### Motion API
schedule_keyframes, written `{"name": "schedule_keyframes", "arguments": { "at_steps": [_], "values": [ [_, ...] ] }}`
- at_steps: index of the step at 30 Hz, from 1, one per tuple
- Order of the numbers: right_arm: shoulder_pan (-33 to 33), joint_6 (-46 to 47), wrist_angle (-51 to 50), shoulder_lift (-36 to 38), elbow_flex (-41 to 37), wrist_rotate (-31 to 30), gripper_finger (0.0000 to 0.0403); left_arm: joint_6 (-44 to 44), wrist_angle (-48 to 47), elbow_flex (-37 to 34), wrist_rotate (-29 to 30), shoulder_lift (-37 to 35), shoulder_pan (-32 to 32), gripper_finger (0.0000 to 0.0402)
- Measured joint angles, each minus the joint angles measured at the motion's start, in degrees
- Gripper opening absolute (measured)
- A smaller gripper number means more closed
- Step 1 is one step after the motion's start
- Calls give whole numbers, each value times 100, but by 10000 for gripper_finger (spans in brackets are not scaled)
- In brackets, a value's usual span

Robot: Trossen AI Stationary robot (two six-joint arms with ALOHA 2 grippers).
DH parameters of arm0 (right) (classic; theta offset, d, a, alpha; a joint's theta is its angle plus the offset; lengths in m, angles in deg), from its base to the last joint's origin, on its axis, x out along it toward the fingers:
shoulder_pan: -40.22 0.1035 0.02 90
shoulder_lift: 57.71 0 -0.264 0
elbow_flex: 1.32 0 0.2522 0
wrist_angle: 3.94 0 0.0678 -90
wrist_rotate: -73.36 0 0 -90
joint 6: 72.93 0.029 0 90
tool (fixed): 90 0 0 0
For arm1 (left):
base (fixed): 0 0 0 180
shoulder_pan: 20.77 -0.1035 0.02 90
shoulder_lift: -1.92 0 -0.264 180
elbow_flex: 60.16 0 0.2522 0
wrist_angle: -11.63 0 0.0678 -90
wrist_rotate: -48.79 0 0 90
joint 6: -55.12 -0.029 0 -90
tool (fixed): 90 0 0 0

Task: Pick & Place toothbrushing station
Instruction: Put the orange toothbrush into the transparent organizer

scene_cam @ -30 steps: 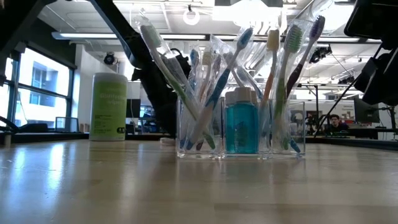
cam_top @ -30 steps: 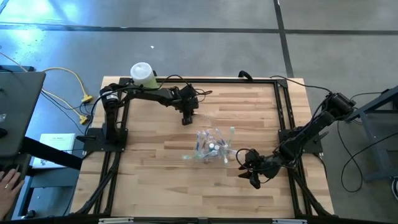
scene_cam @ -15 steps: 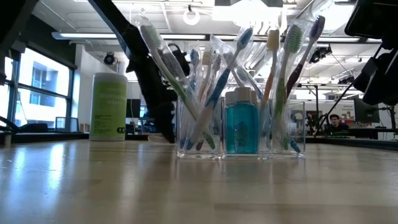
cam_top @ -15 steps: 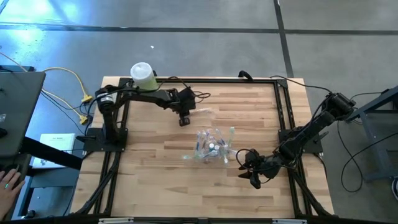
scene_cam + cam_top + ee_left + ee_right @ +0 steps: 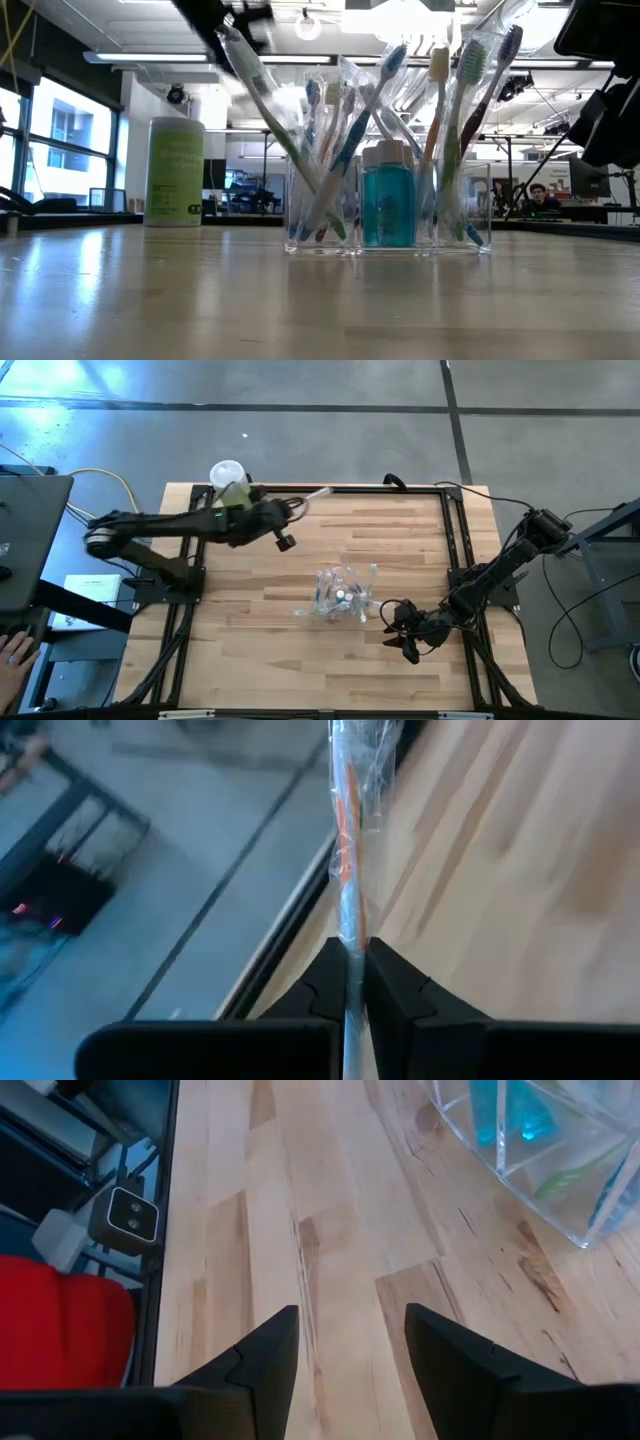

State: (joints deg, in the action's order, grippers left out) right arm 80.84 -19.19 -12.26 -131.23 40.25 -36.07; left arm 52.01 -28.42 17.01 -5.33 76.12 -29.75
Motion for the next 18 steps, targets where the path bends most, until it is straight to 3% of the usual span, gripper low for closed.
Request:
{"name": "schedule_keyframes", "arguments": {
  "at_steps": [7, 10, 14, 18],
  "values": [
    [33, -253, 127, 0, 0, 6, 175, 1125, 151, -39, -113, -1450, 1022, 10],
    [33, -309, 219, 0, -1, 5, 175, 1454, 573, -439, -139, -1773, 1624, 10],
    [33, -451, 375, 0, 0, -8, 175, 1677, 1686, -1454, 445, -1905, 2465, 10],
    [33, -451, 445, 0, 0, -10, 175, 1533, 3731, -2657, 1118, -1821, 3310, 10]
  ]
}}
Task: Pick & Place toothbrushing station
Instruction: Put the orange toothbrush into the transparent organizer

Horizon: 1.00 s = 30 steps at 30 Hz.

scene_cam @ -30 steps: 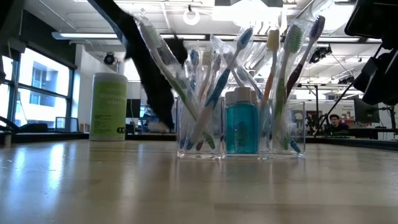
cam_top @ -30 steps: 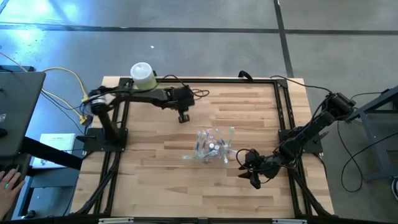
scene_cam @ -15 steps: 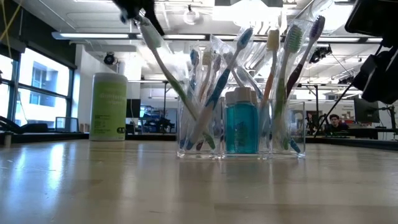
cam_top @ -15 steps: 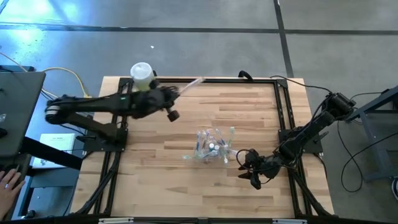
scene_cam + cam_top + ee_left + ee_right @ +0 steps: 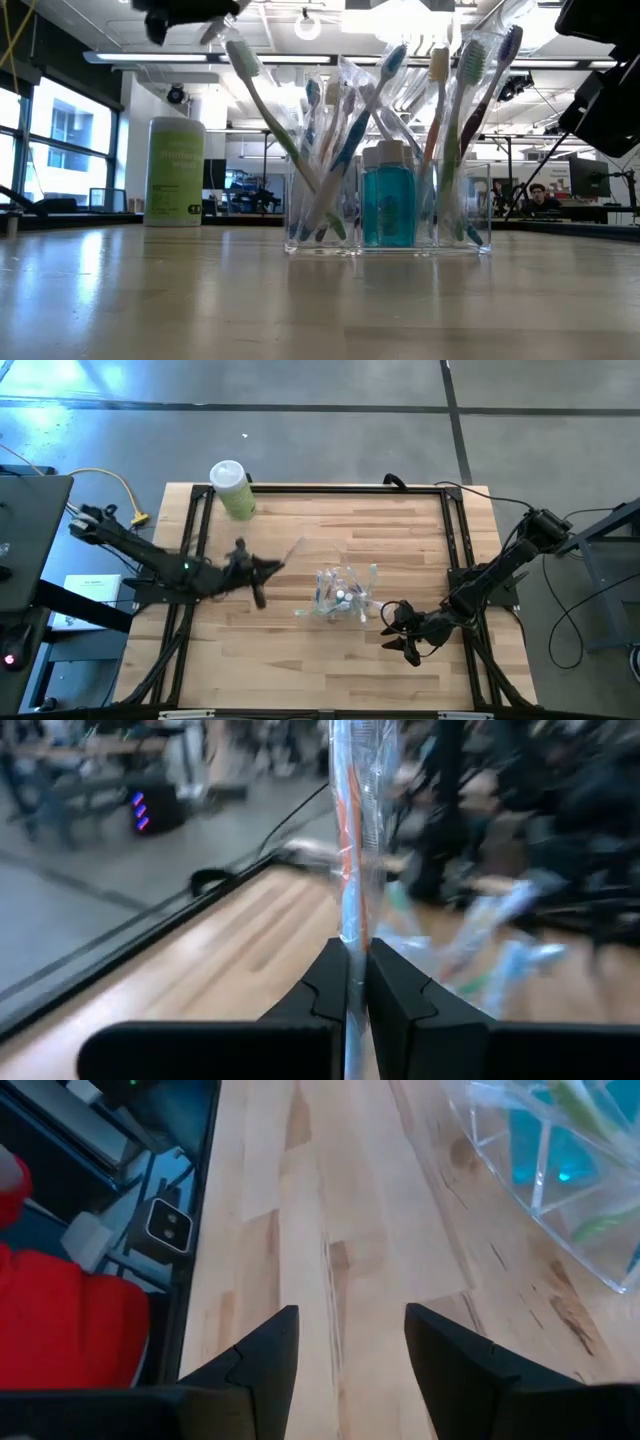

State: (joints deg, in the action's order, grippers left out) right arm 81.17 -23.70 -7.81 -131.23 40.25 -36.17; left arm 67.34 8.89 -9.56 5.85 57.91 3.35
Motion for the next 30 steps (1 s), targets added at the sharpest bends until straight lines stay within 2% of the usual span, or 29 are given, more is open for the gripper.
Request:
{"name": "schedule_keyframes", "arguments": {
  "at_steps": [3, 7, 10, 13, 19, 22, 27, 30],
  "values": [
    [0, -2, 16, 0, 0, 0, 175, -210, 2049, -969, 347, 271, 561, 10],
    [-3, -46, 29, 0, 0, -2, 175, -306, 5006, -1939, 313, 1148, 898, 10],
    [-4, -198, 143, 0, 0, -2, 175, -572, 6607, -2132, -8, 2144, 929, 10],
    [-4, -346, 292, 0, 0, -86, 175, -982, 7850, -1994, -370, 3333, 851, 10],
    [-6, -494, 474, 0, 0, -165, 175, -747, 7834, -1188, -864, 4847, 332, 13],
    [-3, -494, 495, 2, -2, -154, 175, -761, 7879, -907, -1189, 5050, 94, 14],
    [48, -470, 491, 5, 0, -145, 175, -771, 7863, -715, -1825, 5034, -148, 15],
    [115, -487, 479, 4, 0, -152, 175, -751, 7876, -642, -1996, 4946, -234, 16]
  ]
}}
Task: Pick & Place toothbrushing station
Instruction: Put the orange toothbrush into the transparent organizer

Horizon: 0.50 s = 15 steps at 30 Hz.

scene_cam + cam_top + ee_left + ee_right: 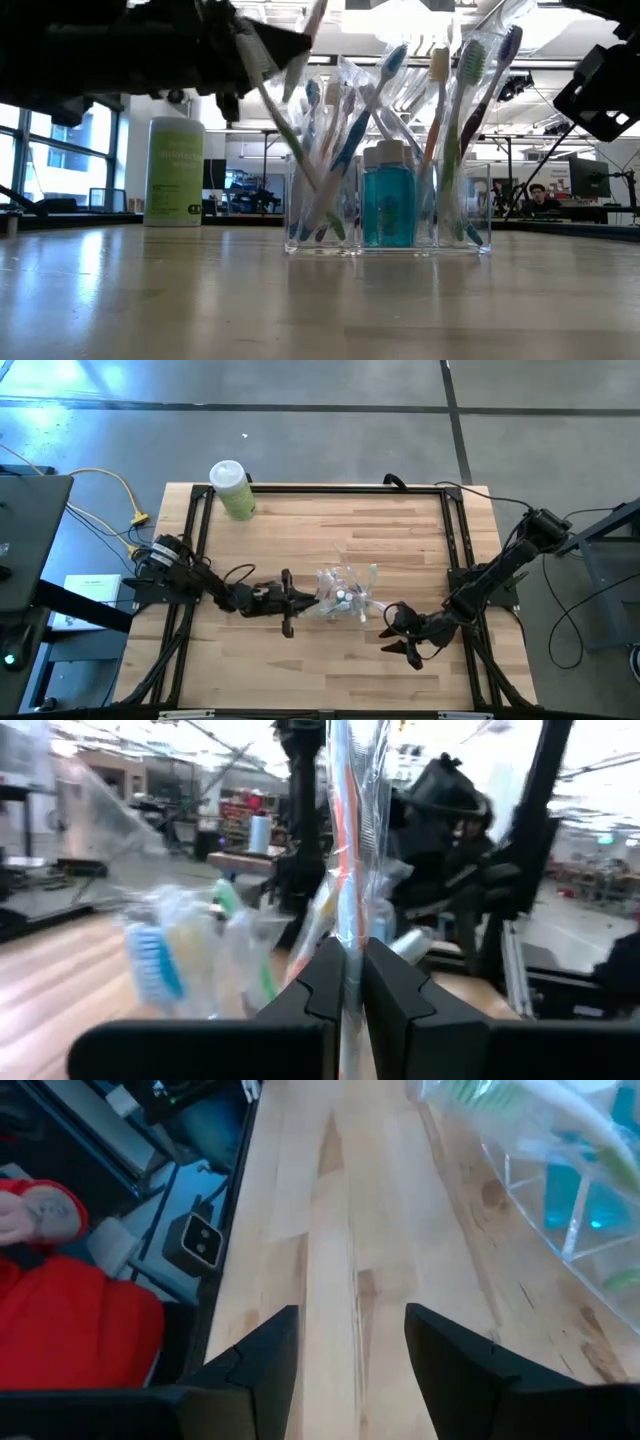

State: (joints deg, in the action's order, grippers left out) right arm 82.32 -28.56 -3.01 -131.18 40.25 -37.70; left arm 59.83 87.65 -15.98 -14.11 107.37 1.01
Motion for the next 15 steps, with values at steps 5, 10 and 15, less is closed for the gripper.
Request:
{"name": "schedule_keyframes", "arguments": {
  "at_steps": [5, 10, 15],
  "values": [
    [94, -77, 23, -2, -2, -20, 175, 168, 2, 66, -276, 110, -222, 16],
    [104, -110, 60, -4, -2, -26, 175, 476, -4, 117, -427, 388, -434, 16],
    [104, -110, 64, -4, -2, -89, 175, 717, 1, 142, -410, 786, -441, 16]
  ]
}}
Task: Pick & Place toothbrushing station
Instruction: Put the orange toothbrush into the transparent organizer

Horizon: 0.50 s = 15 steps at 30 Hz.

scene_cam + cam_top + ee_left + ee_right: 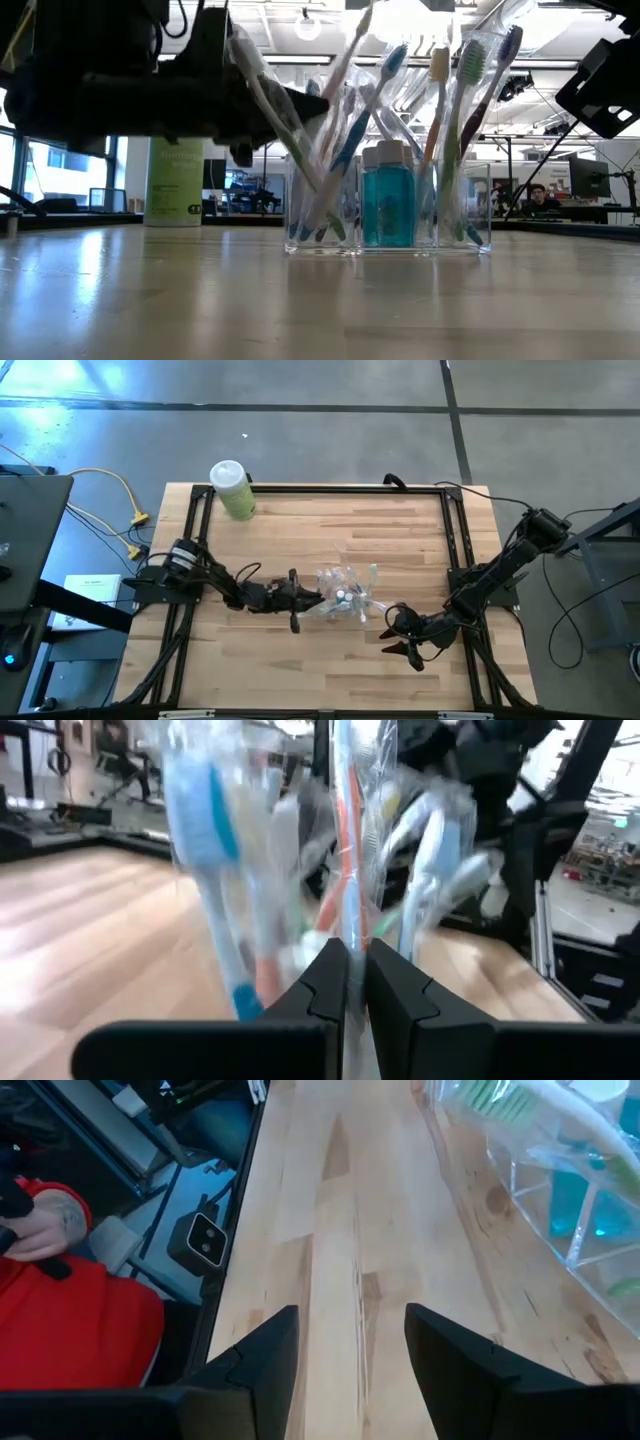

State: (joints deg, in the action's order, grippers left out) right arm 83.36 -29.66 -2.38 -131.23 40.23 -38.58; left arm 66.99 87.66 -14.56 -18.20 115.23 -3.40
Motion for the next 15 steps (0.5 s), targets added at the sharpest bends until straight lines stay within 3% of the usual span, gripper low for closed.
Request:
{"name": "schedule_keyframes", "arguments": {
  "at_steps": [15],
  "values": [
    [0, 17, -1, 0, 0, -1, 175, 165, -14, -22, 502, 243, 441, 17]
  ]
}}
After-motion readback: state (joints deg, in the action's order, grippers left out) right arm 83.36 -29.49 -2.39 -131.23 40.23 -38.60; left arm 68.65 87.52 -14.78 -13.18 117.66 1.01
